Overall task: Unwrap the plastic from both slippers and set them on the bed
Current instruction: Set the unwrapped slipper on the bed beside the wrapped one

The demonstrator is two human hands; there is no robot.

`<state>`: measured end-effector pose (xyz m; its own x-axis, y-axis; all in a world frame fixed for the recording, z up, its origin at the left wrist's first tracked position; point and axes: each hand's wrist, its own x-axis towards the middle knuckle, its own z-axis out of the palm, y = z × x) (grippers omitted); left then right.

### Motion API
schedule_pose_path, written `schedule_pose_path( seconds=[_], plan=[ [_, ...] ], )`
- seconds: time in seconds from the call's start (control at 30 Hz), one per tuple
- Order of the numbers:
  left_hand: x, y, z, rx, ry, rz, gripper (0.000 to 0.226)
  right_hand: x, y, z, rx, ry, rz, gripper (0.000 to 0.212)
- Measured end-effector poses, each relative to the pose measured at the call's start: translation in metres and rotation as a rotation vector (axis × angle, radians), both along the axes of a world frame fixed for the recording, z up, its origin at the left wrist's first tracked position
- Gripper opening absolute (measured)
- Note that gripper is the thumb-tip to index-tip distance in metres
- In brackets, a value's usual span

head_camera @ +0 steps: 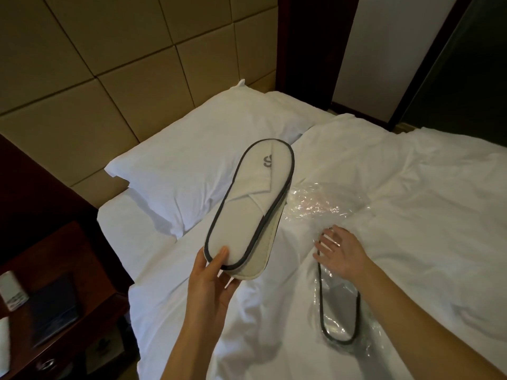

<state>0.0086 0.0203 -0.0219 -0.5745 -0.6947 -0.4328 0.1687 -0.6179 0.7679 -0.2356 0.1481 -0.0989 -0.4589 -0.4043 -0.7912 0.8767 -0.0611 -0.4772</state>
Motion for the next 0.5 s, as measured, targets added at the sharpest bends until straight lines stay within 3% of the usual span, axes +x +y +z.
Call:
schedule_pose_path(
  seconds=[0.23,0.5],
  plan=[
    [0.0,0.024,-0.044,0.166,-0.092,0.019,0.027,0.031,0.02,-0.005,-0.063,-0.035,-0.086,0.037],
    [0.011,0.055,-0.09,0.348,-0.208,0.047,0.026,0.033,0.037,0.005,-0.069,0.003,-0.144,0.037]
  ],
)
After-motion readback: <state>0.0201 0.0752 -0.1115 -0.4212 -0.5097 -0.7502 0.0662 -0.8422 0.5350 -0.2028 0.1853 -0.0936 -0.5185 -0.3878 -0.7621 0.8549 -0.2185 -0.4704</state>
